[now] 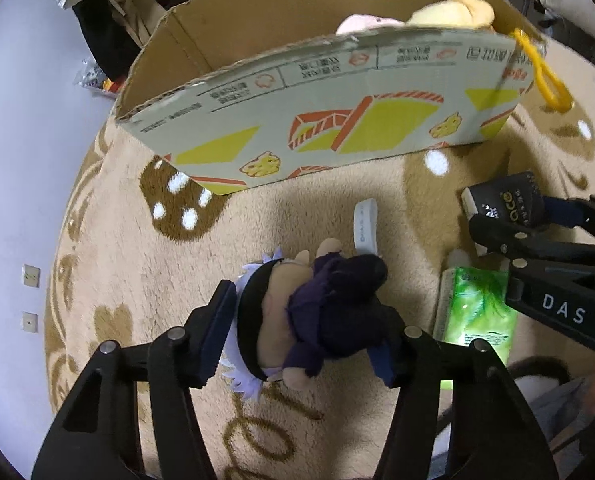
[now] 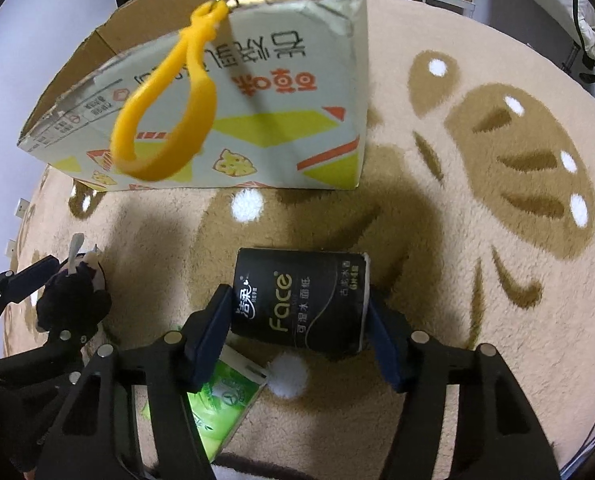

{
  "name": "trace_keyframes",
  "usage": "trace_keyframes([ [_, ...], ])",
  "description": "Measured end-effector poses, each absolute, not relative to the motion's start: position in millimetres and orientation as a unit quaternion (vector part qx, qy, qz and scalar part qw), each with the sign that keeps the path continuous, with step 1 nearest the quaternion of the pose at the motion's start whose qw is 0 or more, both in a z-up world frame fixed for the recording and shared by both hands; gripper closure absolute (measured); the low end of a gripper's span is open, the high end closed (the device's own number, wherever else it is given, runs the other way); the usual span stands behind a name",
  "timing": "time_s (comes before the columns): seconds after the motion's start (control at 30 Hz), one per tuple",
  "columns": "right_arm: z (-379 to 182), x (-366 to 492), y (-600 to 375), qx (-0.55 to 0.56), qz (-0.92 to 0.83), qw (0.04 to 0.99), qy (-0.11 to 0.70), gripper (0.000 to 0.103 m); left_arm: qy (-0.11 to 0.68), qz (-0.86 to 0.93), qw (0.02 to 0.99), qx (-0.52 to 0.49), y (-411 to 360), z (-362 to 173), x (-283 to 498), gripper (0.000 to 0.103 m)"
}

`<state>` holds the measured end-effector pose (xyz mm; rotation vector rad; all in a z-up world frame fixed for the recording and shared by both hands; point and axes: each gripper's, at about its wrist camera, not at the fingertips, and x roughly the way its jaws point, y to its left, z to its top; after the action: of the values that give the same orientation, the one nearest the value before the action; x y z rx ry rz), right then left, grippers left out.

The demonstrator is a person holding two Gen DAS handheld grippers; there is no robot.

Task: Organize soft objects
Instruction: 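Lift the plush doll with the left gripper while the right gripper carries the tissue roll over the box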

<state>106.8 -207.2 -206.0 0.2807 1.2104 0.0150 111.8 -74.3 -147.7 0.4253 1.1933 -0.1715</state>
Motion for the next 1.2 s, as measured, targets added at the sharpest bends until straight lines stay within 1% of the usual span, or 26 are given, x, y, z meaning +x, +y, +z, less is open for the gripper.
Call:
trace_keyframes([
  [0.37,-167.3,89.6,-215.7,0.134,0.017,0.850,0.509,0.037,0.520,-0.097,0.838,0.130,-55.5,-108.2,104.0,0.045],
  [0.57,-138.4,72.6,-213.6,0.130,0.033,0.878,0.460,0.037,0.488,-0.097,0.862,0.099,-41.2,-82.3,98.7,0.046],
  [0.83,-98.8,53.4,-216.7,0.119,0.051,0.911,0.393,0.037,0.416,-0.104,0.902,0.057,-25.0,-40.7,89.5,0.046],
  [1.2,-66.5,50.5,-227.2,0.128,0.057,0.932,0.334,0.037,0.315,-0.119,0.941,-0.007,-6.6,9.6,88.3,0.045],
])
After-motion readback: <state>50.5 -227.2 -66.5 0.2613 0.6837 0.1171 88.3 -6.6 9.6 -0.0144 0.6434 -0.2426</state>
